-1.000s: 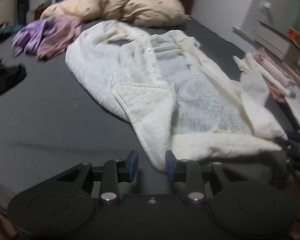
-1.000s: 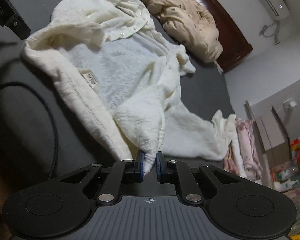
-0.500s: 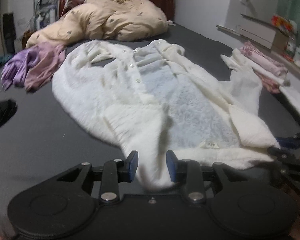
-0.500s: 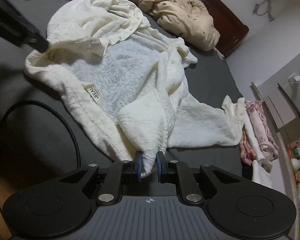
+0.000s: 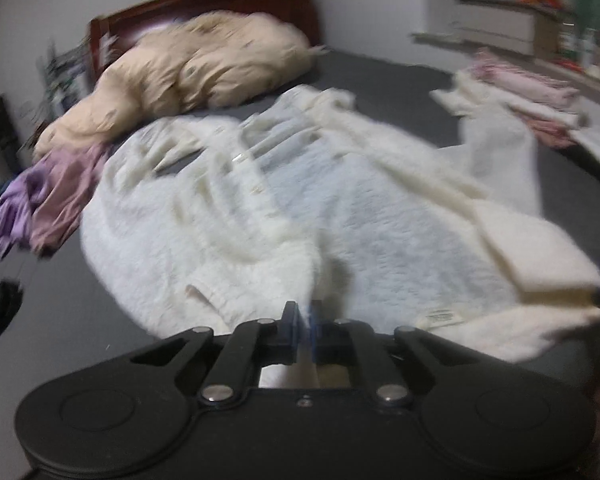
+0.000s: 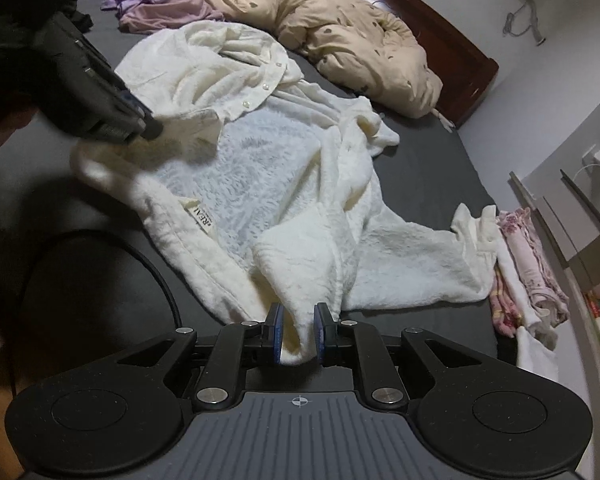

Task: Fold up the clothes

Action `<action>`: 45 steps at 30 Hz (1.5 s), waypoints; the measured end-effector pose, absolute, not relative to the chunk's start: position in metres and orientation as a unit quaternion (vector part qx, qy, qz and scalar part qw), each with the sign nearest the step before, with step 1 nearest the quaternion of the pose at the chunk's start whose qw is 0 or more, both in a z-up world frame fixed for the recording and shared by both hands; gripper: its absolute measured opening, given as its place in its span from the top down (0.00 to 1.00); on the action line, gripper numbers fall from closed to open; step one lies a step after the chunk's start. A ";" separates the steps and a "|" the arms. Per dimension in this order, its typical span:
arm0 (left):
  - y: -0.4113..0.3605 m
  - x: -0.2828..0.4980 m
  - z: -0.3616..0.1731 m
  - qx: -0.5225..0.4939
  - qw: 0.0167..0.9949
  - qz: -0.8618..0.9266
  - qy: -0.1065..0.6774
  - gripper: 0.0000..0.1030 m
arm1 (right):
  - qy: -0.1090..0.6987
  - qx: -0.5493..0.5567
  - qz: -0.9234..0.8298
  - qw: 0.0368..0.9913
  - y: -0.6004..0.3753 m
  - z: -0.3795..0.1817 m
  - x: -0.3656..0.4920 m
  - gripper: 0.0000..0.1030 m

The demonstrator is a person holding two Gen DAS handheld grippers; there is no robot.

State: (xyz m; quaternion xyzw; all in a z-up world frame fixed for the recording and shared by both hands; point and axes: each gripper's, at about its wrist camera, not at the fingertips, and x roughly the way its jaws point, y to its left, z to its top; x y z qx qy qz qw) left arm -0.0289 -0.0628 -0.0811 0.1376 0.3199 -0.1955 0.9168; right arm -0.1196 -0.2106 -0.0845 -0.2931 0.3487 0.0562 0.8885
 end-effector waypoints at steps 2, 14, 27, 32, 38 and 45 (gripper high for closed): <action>-0.069 -0.041 -0.079 0.174 0.907 -0.233 0.303 0.94 | 0.348 -0.295 0.060 0.888 -0.208 -0.086 -0.117 0.86; -0.068 -0.063 -0.079 0.212 0.877 -0.297 0.313 0.73 | 0.348 -0.164 0.113 0.916 -0.204 -0.067 -0.100 0.86; 0.056 0.018 -0.050 -0.042 0.920 -0.116 0.371 0.50 | 0.353 -0.114 0.149 0.917 -0.188 -0.058 -0.085 0.86; 0.087 0.060 -0.072 -0.177 0.888 -0.096 0.412 0.50 | 0.366 -0.114 0.145 0.912 -0.185 -0.066 -0.084 0.86; 0.083 0.074 -0.104 -0.257 0.859 -0.103 0.432 0.50 | 0.339 -0.119 0.186 0.914 -0.173 -0.059 -0.082 0.86; 0.087 0.073 -0.119 -0.295 0.862 -0.121 0.394 0.90 | 0.320 -0.186 0.225 0.901 -0.133 -0.061 -0.076 0.86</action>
